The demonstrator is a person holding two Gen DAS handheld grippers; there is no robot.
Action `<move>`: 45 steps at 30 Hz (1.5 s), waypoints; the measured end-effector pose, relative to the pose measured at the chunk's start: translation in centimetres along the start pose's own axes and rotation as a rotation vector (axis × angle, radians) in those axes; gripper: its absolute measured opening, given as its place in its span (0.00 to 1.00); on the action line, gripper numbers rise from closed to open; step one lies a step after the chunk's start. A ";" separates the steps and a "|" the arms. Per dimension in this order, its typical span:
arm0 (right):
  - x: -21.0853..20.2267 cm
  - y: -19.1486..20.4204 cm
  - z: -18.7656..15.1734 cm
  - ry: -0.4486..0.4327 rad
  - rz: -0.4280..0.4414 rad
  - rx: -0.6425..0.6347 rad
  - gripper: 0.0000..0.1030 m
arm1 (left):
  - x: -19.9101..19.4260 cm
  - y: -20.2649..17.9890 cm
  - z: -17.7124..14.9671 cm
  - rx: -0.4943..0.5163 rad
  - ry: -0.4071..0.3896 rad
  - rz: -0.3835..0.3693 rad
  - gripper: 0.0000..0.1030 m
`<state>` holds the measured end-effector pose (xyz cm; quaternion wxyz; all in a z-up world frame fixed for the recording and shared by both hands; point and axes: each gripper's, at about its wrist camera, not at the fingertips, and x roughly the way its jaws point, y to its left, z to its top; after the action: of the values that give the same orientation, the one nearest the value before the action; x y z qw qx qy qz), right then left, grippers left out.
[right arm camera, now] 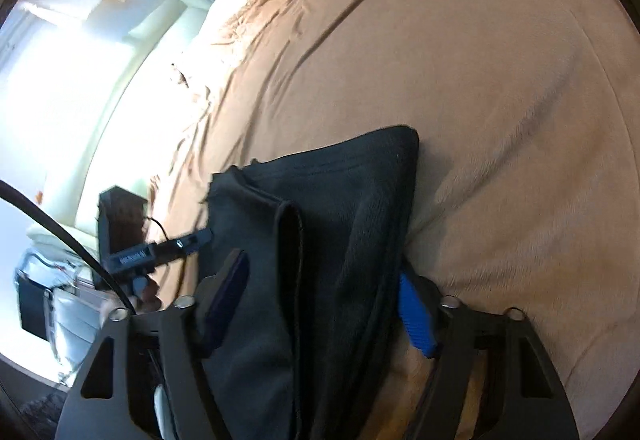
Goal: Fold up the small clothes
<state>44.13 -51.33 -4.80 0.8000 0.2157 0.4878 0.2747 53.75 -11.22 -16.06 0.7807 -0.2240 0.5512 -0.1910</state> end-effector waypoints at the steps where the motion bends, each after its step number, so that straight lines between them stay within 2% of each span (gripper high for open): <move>1: 0.2 0.0 0.2 0.000 -0.006 -0.003 0.58 | 0.1 0.0 0.4 -0.001 -0.003 0.004 0.33; 5: 0.5 -0.6 1.0 0.006 -0.036 -0.017 0.39 | 0.9 0.4 1.6 -0.023 -0.013 0.000 0.29; 8: 0.8 -0.5 1.2 0.009 -0.059 -0.038 0.31 | 1.3 0.3 2.3 -0.015 -0.020 0.007 0.25; 9: 0.8 -0.4 1.1 0.010 -0.067 -0.044 0.30 | 1.5 0.3 2.5 -0.013 -0.020 0.012 0.22; 11: 0.8 0.0 0.9 0.015 -0.092 -0.058 0.17 | 1.6 0.3 2.7 -0.020 -0.020 0.031 0.17; 14: 0.6 1.6 0.5 0.007 -0.145 -0.081 0.09 | 1.3 -0.1 2.8 -0.010 -0.027 0.055 0.10; 19: -0.7 6.0 -0.2 -0.039 -0.174 -0.155 0.08 | -0.8 -1.3 2.2 0.034 -0.056 0.044 0.04; 31: -7.4 13.8 -4.1 -0.163 -0.204 -0.242 0.08 | -9.0 -4.8 1.0 0.090 -0.178 -0.049 0.04; 37: -11.4 19.0 -7.2 -0.236 -0.200 -0.317 0.07 | -14.3 -6.8 -0.3 0.136 -0.253 -0.093 0.04; 45: -17.8 26.0 -14.0 -0.328 -0.195 -0.444 0.07 | -21.9 -9.1 -2.6 0.175 -0.367 -0.137 0.04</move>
<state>18.94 -42.17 16.84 0.9186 0.0290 0.2981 0.2580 43.82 -7.16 5.29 0.8696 -0.2235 0.3647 -0.2468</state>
